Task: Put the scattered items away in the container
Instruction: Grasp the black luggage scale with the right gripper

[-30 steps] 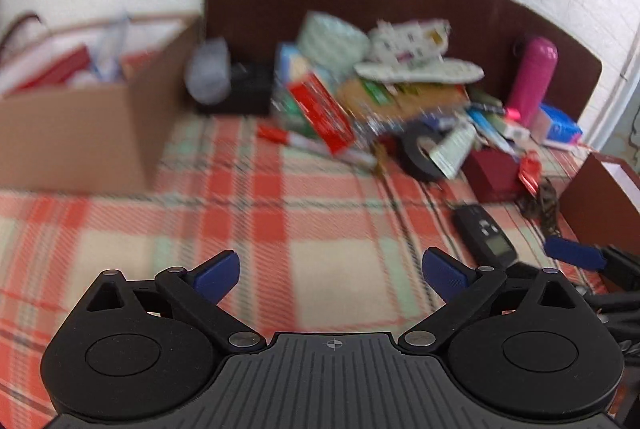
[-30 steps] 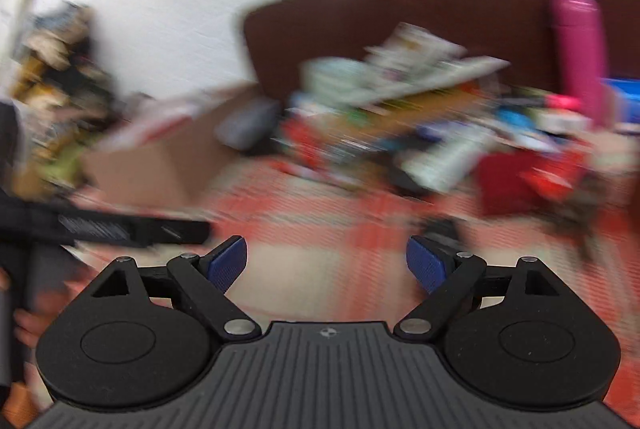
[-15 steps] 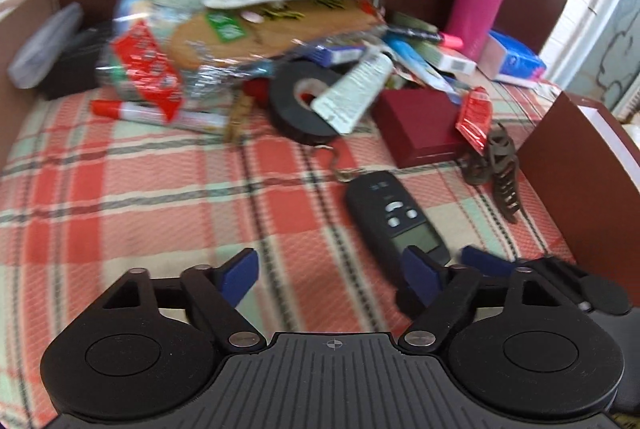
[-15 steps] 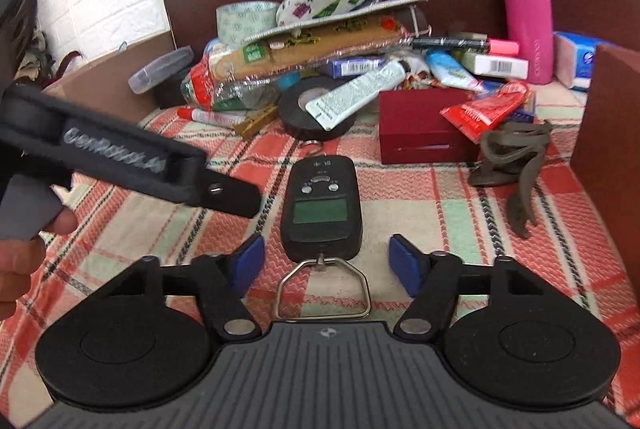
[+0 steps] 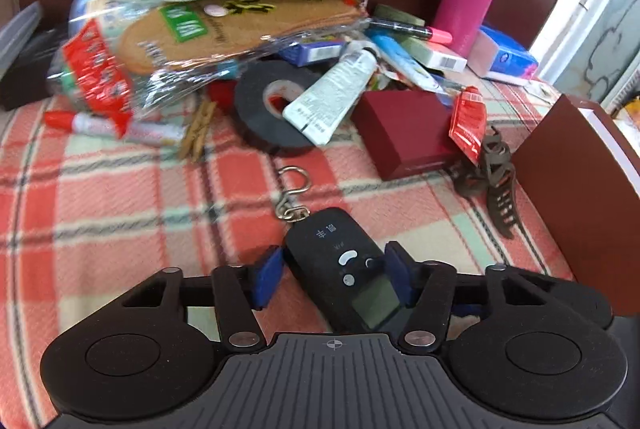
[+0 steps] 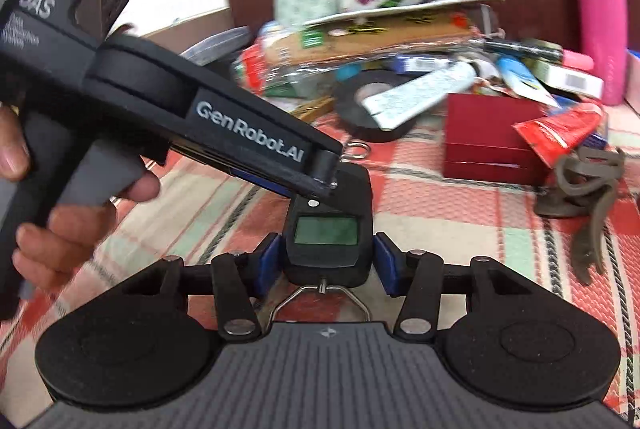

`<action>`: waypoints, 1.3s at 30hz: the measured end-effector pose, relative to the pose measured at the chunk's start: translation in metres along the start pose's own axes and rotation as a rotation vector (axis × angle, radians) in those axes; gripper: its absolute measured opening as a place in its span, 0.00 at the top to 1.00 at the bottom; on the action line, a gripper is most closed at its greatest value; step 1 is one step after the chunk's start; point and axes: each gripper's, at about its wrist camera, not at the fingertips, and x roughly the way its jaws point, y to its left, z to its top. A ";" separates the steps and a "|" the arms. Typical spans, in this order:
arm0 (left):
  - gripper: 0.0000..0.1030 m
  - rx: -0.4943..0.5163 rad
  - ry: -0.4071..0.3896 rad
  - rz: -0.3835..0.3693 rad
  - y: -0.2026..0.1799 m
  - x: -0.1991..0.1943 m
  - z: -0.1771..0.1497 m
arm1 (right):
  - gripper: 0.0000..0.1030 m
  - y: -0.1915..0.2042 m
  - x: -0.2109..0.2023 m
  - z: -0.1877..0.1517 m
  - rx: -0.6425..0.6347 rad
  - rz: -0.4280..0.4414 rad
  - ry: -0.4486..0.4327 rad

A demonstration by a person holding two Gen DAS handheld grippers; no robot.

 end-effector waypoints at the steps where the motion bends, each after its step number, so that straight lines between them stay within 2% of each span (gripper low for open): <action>1: 0.50 -0.003 -0.001 -0.001 0.002 -0.004 -0.004 | 0.46 0.005 -0.002 -0.002 -0.015 0.018 0.003; 6: 0.60 -0.018 -0.007 -0.008 0.012 -0.023 -0.021 | 0.46 0.031 -0.009 -0.011 -0.087 0.107 0.017; 9: 0.60 -0.043 -0.006 -0.004 0.021 -0.041 -0.041 | 0.46 0.047 -0.014 -0.016 -0.131 0.160 0.025; 12: 0.30 -0.073 -0.007 0.004 0.030 -0.054 -0.058 | 0.43 0.062 -0.019 -0.022 -0.174 0.213 0.034; 14: 0.27 -0.098 -0.012 0.018 0.035 -0.054 -0.060 | 0.38 0.070 -0.020 -0.024 -0.185 0.212 0.035; 22: 0.32 -0.107 -0.009 0.010 0.033 -0.036 -0.039 | 0.37 0.086 -0.020 -0.023 -0.213 0.129 0.059; 27: 0.26 -0.141 0.014 0.031 0.032 -0.027 -0.028 | 0.37 0.086 -0.019 -0.024 -0.212 0.124 0.057; 32: 0.25 -0.078 0.026 0.084 0.021 -0.015 -0.020 | 0.37 0.085 -0.017 -0.025 -0.212 0.124 0.054; 34: 0.30 -0.022 0.023 0.124 0.014 -0.012 -0.022 | 0.37 0.085 -0.017 -0.025 -0.211 0.124 0.052; 35: 0.41 0.013 0.016 0.146 0.011 -0.012 -0.024 | 0.39 0.085 -0.017 -0.025 -0.208 0.123 0.052; 37: 0.42 0.040 0.006 0.153 0.009 -0.015 -0.028 | 0.46 0.083 -0.018 -0.025 -0.200 0.123 0.050; 39: 0.44 0.027 0.003 0.150 0.011 -0.019 -0.030 | 0.46 0.082 -0.020 -0.025 -0.189 0.132 0.051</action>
